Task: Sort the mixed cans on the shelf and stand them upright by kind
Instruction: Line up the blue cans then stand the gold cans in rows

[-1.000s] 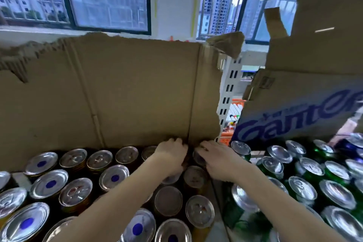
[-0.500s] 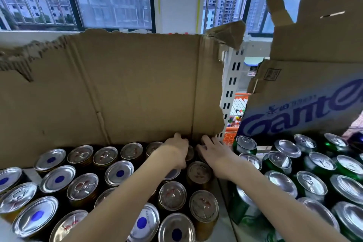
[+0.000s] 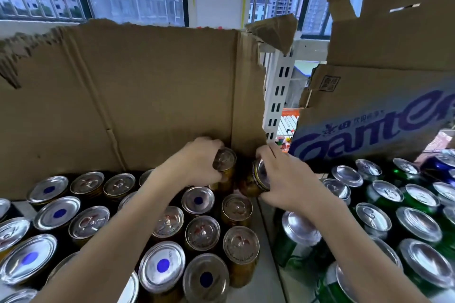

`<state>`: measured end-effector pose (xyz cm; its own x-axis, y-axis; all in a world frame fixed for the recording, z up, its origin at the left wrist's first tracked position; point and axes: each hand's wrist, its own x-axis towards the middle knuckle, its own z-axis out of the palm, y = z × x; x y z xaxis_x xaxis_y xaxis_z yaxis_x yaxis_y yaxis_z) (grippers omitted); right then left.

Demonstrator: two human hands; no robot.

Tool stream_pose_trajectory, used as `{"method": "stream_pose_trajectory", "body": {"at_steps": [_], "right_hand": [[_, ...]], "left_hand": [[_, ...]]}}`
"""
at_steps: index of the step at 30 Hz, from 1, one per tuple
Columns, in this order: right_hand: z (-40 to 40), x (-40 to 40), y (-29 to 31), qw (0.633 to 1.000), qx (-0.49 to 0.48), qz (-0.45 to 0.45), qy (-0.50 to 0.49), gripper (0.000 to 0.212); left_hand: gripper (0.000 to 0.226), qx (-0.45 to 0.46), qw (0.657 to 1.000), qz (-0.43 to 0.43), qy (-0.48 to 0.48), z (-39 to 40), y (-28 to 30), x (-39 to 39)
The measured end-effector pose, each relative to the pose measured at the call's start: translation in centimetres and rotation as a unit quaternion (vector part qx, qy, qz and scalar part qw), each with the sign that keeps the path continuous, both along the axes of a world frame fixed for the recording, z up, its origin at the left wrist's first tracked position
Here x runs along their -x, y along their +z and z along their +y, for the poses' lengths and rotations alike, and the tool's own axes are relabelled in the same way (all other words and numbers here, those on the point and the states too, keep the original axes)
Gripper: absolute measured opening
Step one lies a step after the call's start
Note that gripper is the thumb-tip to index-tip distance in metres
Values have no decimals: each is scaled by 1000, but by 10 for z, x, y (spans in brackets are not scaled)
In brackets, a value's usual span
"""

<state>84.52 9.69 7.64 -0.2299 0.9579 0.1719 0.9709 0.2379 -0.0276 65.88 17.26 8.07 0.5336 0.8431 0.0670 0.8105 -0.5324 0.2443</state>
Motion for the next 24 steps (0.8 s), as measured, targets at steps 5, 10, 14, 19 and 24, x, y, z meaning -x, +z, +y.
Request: {"method": "stream_pose_trajectory", "body": {"at_steps": [5,10,14,19,24], "right_hand": [[-26,9,-1,980,-59,187,-30,73],[-33,23,-28,963,-1,271,-6,73],[-31,18,-31,968,30,248,29,74],[-35,15,-30,970,59,232,36,58],[-36,19,-23,973,89,208,34,53]], "left_hand": [[57,-23,997,-66,12,-10,25,24],[50,-10,997,-71,32,-17,28,43],[35,-7,996,-82,39,-28,25,48],[53,20,998,-56,-16,-35,17,53],[71,107,989,-98,-28,-34,20,70]]}}
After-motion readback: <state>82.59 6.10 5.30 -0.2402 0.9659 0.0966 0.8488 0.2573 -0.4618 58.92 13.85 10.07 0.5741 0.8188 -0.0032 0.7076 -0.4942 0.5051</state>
